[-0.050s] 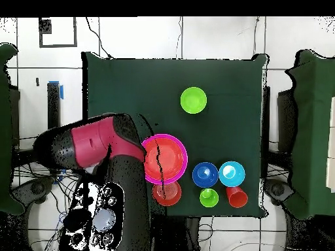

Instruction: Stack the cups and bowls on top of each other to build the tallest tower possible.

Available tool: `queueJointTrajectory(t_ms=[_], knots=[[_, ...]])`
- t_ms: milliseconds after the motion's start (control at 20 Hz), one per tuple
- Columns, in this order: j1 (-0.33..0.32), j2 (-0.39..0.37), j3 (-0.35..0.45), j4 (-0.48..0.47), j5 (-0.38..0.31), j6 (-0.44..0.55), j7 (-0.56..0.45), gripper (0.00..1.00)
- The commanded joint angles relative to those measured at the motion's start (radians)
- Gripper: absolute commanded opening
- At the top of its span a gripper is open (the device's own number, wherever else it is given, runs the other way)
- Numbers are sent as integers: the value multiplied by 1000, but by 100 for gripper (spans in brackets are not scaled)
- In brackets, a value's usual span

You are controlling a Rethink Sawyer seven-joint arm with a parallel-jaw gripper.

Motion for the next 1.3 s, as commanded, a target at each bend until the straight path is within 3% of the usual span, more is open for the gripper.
queueJointTrajectory(t_ms=[50,150,450,750,1000,1300], knots=[[41,114,-30,-39,-43,-28,243,100],[53,144,-43,-41,-43,-72,262,100],[86,250,-94,-1,-61,-329,350,100],[121,266,-137,-37,-28,-301,312,100],[181,297,-185,-63,-10,-292,346,100],[196,312,-207,-77,19,-287,322,100]])
